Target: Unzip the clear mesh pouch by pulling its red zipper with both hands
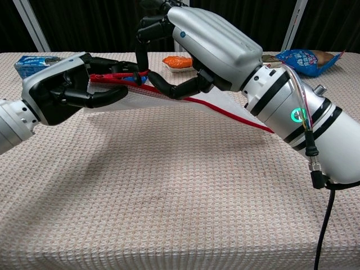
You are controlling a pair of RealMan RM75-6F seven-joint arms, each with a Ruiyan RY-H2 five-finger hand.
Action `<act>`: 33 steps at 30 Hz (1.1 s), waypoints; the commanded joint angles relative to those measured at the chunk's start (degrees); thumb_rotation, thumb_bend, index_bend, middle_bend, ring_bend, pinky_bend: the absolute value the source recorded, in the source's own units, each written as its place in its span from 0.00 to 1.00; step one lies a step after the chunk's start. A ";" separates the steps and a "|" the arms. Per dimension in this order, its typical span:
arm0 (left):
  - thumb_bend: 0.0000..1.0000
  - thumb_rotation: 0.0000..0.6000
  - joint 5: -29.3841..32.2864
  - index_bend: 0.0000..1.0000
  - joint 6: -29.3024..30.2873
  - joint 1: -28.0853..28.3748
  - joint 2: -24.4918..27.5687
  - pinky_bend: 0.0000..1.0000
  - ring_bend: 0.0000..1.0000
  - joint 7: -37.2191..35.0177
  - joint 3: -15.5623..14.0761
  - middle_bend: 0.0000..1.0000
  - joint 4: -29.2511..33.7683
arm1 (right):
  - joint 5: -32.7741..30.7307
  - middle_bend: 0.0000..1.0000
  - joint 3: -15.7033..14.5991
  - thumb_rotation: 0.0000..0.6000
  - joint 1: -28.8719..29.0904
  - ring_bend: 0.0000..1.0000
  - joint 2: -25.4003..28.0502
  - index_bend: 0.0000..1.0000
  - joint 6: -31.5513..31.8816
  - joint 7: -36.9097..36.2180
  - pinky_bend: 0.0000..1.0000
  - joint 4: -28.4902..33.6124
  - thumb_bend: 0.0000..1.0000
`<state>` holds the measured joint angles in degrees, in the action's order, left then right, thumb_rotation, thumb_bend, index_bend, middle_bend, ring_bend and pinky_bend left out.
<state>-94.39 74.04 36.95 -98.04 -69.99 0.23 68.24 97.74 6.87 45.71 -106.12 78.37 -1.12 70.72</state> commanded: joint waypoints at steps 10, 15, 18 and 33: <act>0.46 1.00 -0.49 0.67 0.83 -0.07 0.13 0.17 0.12 -3.53 -0.39 0.27 -0.58 | -1.10 0.29 -0.12 1.00 -2.14 0.00 0.58 1.00 0.66 -0.35 0.00 -0.93 0.61; 0.46 1.00 -0.56 0.67 0.90 0.01 -0.04 0.17 0.12 -5.62 -0.53 0.27 -1.25 | -1.49 0.29 -0.35 1.00 -3.10 0.00 0.69 1.00 0.93 -1.01 0.00 -1.21 0.61; 0.46 1.00 -0.58 0.67 0.97 0.07 -0.17 0.17 0.12 -6.49 -0.53 0.27 -1.61 | -1.48 0.29 -0.63 1.00 -3.56 0.00 0.65 1.00 1.03 -1.06 0.00 -1.40 0.61; 0.46 1.00 0.25 0.67 1.92 -0.80 -0.02 0.17 0.12 -8.65 -0.34 0.27 -3.38 | -2.23 0.29 -2.75 1.00 -8.24 0.00 2.70 1.00 2.91 -1.64 0.00 -1.56 0.61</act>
<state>-94.23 75.96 36.26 -98.07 -78.73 -0.08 65.00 95.54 4.37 37.86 -103.75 80.94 -2.76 69.08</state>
